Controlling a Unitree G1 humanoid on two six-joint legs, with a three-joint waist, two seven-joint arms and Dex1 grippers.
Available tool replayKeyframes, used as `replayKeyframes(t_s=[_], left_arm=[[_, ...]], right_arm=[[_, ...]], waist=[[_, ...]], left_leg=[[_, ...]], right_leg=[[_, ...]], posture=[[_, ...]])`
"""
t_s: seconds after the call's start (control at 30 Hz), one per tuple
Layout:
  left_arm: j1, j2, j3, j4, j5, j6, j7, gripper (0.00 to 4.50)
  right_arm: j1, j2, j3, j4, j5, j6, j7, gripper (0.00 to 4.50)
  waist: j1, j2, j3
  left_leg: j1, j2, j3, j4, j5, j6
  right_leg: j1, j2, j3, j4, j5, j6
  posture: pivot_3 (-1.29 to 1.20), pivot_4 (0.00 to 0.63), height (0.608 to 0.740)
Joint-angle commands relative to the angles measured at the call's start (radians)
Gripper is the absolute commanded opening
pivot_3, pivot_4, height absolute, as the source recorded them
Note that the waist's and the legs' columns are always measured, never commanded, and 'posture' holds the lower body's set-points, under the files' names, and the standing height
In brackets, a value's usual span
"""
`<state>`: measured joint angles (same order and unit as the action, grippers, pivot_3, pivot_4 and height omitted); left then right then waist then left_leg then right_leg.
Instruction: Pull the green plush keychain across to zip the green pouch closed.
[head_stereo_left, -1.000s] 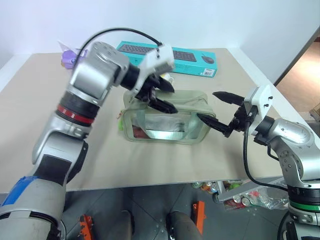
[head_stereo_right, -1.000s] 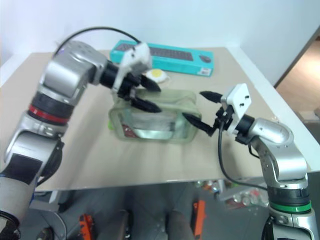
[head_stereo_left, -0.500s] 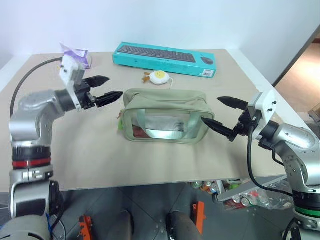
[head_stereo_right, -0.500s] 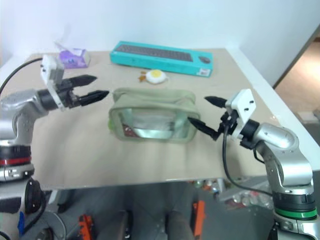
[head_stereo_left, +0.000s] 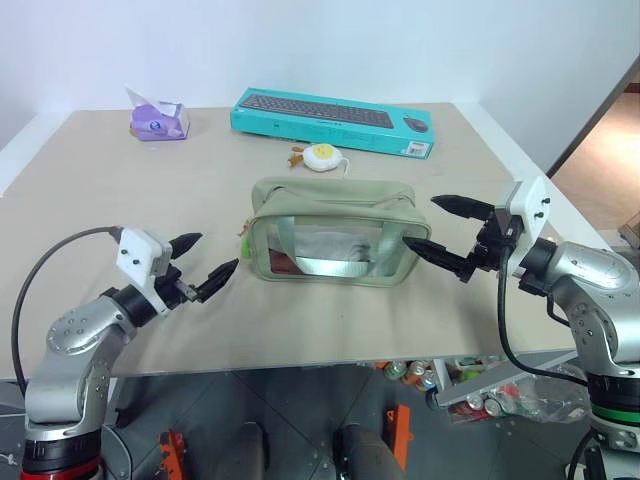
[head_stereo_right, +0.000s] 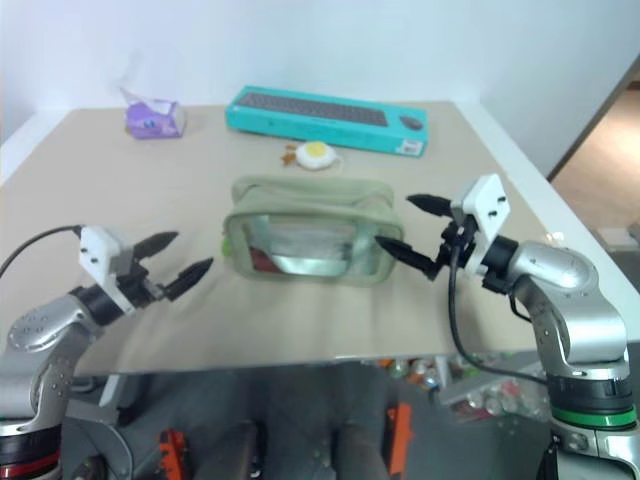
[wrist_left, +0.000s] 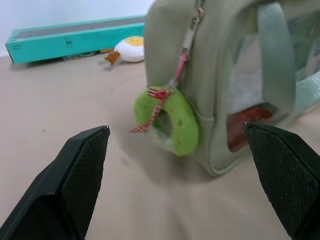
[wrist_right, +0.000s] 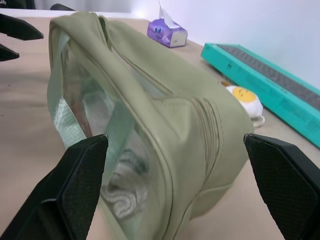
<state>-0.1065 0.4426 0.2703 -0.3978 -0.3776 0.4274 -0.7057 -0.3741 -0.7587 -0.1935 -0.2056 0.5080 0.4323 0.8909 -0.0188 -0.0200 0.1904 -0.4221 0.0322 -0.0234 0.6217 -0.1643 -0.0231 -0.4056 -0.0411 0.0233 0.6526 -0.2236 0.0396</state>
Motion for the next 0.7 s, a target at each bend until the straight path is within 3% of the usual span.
replayKeyframes(t_s=[0.03, 0.33, 0.57, 0.7], left_arm=[[-0.005, -0.003, -0.018, -0.037, 0.004, -0.040, 0.039, 4.50], [-0.047, -0.002, -0.054, 0.000, -0.005, -0.057, 0.088, 4.50], [-0.162, 0.020, -0.002, 0.162, -0.147, 0.068, 0.068, 4.50], [-0.221, 0.077, -0.072, 0.275, -0.152, 0.064, -0.071, 4.50]], right_arm=[[-0.023, -0.005, -0.003, 0.009, 0.010, 0.005, 0.010, 3.30], [-0.034, 0.010, 0.018, 0.011, 0.006, 0.005, 0.003, 0.19], [-0.029, 0.001, 0.015, -0.015, 0.009, 0.000, 0.010, 0.06], [-0.036, -0.003, 0.015, -0.020, 0.004, -0.013, 0.020, 0.06]], waist=[[0.000, 0.000, 0.000], [-0.001, 0.000, 0.000], [-0.001, 0.000, 0.000], [-0.004, 0.000, 0.000]], left_leg=[[0.000, 0.000, 0.000, 0.000, 0.000, 0.000], [-0.001, 0.001, 0.000, -0.001, 0.000, 0.000], [-0.001, 0.001, 0.000, -0.001, 0.000, 0.000], [-0.001, 0.001, 0.000, -0.001, 0.000, 0.000]], right_leg=[[0.000, 0.000, 0.000, 0.000, 0.000, 0.000], [-0.001, 0.002, 0.001, 0.000, -0.001, 0.000], [-0.001, 0.002, 0.001, 0.000, -0.001, 0.000], [-0.002, 0.003, 0.001, 0.000, -0.001, 0.000]], posture=[[0.00, 0.150, 0.740], [0.00, 0.150, 0.740], [0.00, 0.150, 0.740], [0.00, 0.150, 0.740]])
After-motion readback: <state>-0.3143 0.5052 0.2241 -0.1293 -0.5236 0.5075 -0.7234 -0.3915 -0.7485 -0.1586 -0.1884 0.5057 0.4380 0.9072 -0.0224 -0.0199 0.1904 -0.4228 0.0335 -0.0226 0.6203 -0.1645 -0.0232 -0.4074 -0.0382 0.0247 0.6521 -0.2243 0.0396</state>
